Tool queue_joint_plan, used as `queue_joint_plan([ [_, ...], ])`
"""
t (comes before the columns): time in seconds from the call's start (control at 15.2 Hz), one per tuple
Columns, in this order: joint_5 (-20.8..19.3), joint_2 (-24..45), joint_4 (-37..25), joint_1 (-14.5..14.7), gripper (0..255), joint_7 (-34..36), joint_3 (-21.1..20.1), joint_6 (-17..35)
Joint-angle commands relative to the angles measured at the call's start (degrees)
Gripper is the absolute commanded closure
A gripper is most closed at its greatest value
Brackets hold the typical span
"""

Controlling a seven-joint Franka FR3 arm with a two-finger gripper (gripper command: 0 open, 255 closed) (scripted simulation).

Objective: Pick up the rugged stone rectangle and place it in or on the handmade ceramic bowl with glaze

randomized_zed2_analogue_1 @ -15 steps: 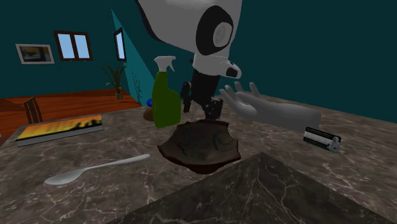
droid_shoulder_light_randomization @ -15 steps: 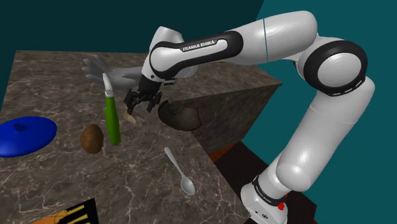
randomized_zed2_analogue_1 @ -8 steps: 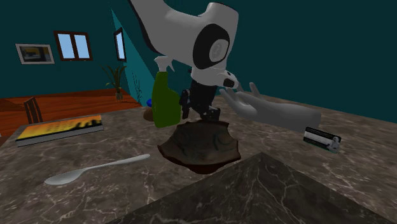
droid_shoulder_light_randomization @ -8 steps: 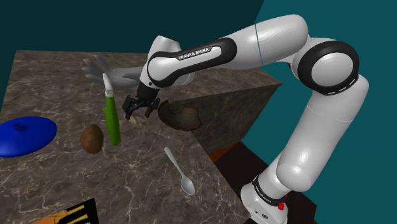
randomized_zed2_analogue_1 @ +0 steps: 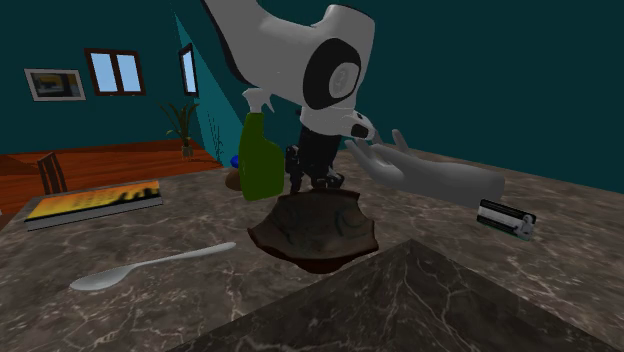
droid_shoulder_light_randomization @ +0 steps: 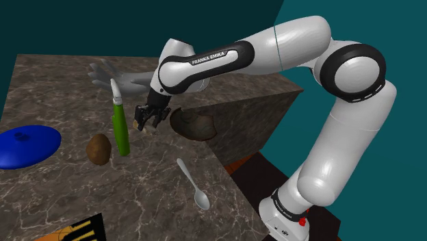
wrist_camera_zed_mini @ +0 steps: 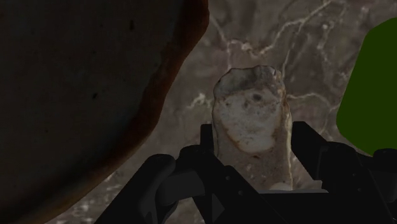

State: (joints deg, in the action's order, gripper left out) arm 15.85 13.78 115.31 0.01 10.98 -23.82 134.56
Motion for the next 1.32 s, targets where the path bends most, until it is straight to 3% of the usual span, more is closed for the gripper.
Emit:
queue_joint_plan([
  [0.0, 0.0, 0.0, 0.0, 0.0, 255, 0.0, 0.0, 0.0],
  [0.4, 0.0, 0.0, 0.0, 0.0, 255, 0.0, 0.0, 0.0],
  [1.25, 0.4, -4.8, -4.6, -0.7, 255, 1.7, -0.1, -8.9],
])
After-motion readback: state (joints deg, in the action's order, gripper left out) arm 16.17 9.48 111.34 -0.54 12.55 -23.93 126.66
